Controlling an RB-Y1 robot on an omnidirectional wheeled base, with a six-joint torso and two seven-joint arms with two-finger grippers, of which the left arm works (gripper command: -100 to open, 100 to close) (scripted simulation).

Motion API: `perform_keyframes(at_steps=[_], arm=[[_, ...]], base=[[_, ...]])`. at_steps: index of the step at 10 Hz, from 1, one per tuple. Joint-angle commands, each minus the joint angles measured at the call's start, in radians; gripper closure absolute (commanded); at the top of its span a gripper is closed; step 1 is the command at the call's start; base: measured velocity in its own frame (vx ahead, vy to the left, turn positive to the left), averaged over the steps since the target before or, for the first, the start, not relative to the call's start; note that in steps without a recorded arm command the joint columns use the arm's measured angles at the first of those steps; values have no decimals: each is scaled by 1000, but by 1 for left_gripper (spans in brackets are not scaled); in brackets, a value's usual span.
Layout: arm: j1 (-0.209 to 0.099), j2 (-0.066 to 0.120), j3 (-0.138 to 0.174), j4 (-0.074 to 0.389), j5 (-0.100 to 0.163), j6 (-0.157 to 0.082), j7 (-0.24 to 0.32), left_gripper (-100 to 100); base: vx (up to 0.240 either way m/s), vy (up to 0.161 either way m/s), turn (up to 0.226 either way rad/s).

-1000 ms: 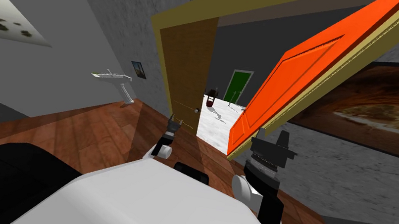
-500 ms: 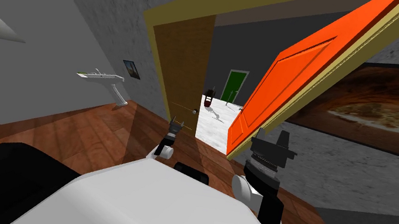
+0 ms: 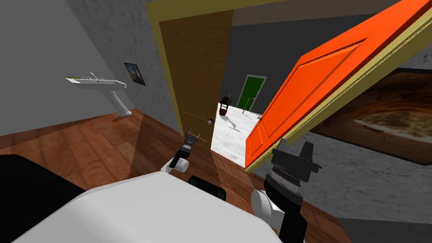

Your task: Push the door open

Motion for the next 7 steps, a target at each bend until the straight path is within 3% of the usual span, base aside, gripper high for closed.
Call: perform_keyframes(at_steps=[1, 7], arm=[[-12, -4, -8, 38, 13, -13, 23, -100], [-85, -7, -35, 219, 84, -62, 147, -100]], base=[[48, 54, -70], [68, 87, -123]])
